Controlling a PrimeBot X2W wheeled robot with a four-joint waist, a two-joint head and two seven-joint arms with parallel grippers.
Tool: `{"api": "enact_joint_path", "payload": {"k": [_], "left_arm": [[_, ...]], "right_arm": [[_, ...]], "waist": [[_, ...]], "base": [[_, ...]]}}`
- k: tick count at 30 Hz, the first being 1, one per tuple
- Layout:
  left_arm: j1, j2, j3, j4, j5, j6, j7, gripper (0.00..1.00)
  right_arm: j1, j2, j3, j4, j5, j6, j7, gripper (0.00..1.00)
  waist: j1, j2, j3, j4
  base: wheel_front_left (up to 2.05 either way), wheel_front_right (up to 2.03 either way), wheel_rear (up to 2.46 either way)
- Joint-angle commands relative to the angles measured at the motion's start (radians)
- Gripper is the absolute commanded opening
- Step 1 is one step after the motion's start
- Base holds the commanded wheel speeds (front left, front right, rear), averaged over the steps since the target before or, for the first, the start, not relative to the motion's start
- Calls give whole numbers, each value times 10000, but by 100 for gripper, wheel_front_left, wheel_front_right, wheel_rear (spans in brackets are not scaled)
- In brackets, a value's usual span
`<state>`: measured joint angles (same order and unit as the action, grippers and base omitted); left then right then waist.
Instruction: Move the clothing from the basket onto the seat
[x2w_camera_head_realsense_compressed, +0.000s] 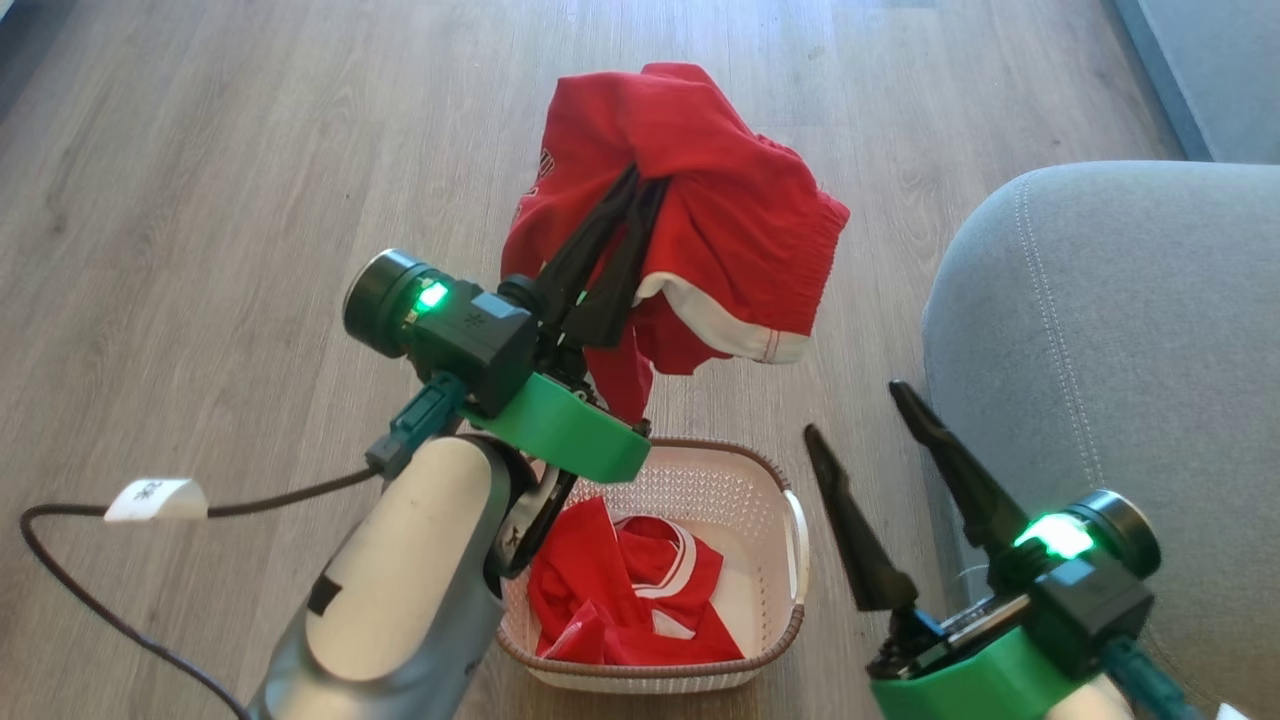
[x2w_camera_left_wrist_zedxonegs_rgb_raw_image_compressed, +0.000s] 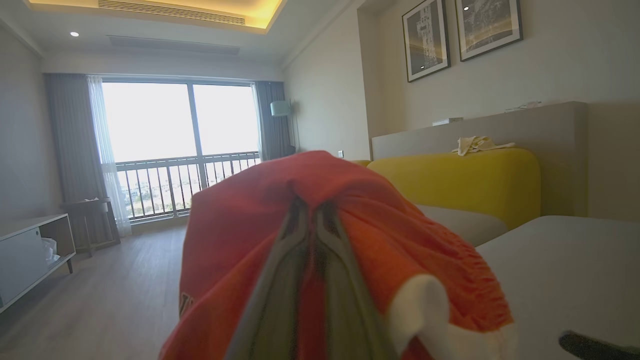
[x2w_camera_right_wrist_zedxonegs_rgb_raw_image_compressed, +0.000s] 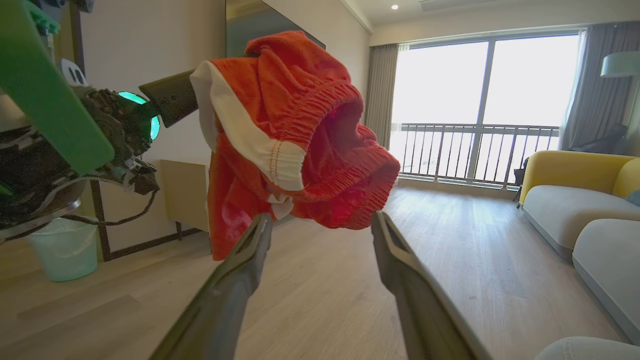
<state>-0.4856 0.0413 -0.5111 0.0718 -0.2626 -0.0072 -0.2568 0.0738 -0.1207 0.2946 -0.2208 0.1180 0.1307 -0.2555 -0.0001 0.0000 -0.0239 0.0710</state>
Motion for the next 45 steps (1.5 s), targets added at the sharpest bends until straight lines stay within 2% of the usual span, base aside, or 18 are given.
{"api": "enact_joint_path", "payload": {"k": [1,11,29,37,45], "left_arm": [[-393,89,346,-302,58,-55,-49,0],[-497,89,-201,-242,-67,-54,-49,0],[-779,89,-1295,-176,-762,78,-49,0],[-897,89,-1745,-217,-983,94,-49,0],[-909,89,-2184,-15,-1232,107,-49,0]], "right_arm": [[-395,-100,301,-372,-173,0,-63,100],[-964,134,667,30,-732,0,-63,100],[-1981,505,1064,1586,-539,0,-63,100],[-2398,626,931,2165,-684,0,-63,100],[-2385,700,583,2004,-475,0,-63,100]], "waist": [[1,0,5,7],[1,0,52,66],[1,0,58,238],[1,0,7,346],[1,0,-23,448]], "base": [[0,0,0],[0,0,0],[0,0,0],[0,0,0],[0,0,0]]}}
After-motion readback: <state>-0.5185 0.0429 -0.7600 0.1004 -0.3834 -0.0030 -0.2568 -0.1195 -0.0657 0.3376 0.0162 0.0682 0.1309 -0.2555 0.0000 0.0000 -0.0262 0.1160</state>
